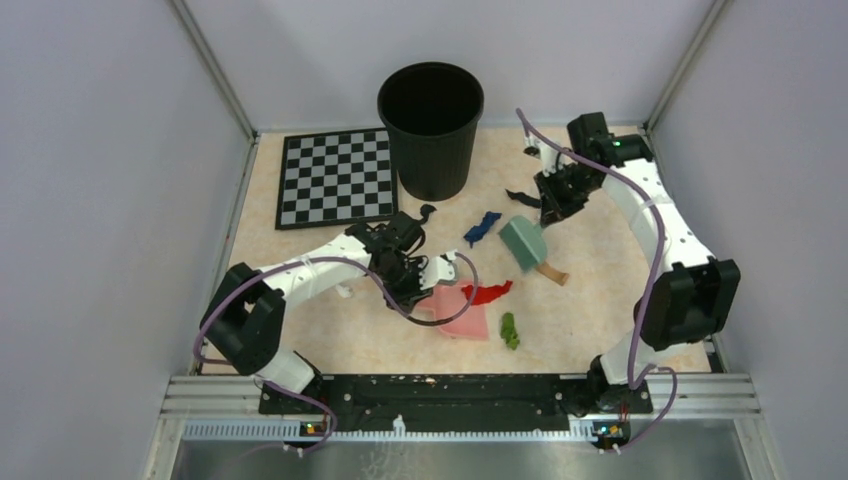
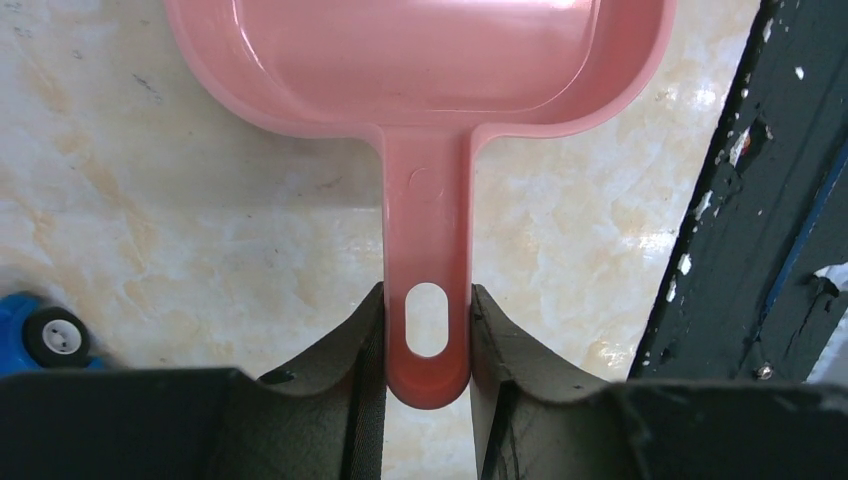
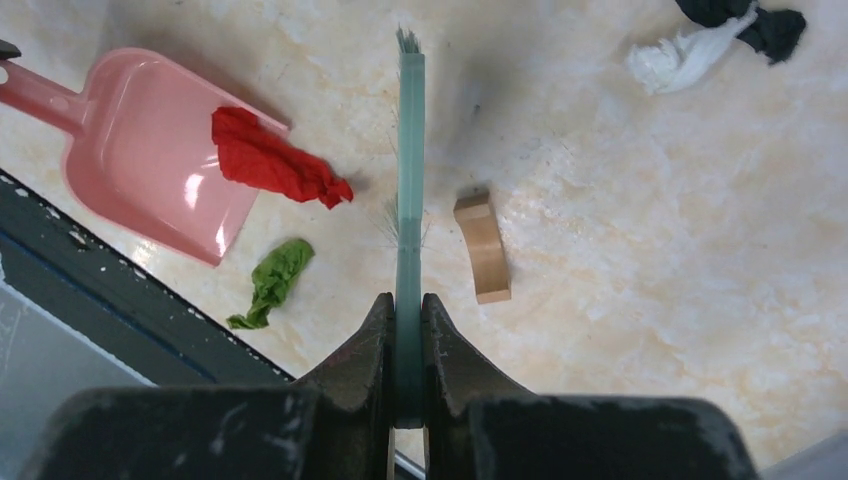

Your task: Sweep away the paper scraps from the table

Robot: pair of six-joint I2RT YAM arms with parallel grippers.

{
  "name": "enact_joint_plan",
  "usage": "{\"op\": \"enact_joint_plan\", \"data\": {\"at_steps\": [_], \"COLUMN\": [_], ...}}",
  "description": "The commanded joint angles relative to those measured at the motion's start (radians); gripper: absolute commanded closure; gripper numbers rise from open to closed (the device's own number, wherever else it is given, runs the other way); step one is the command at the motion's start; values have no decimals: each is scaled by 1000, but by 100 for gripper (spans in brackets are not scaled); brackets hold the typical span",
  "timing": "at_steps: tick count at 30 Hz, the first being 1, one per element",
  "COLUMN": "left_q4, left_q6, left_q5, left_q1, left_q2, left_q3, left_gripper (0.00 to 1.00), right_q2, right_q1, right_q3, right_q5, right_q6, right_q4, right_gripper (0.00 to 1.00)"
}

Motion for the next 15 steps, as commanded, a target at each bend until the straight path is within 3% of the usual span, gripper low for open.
{"op": "enact_joint_plan", "data": {"at_steps": [1, 6, 15], "left_q4": [21, 73, 166], "left_q6": [-61, -99, -193], "left_q5": [6, 29, 64], "left_q1": [3, 2, 2], "left_q2": [29, 80, 104], "left_q3": [66, 91, 79], "left_gripper": [100, 100, 100], "right_q2": [44, 80, 98], "right_q1": [108, 198, 181], "right_q3": [-19, -27, 95], "right_q5": [39, 39, -167], "right_q6": [30, 118, 277], "right_q4": [59, 76, 45], "right_gripper": [100, 100, 100]}}
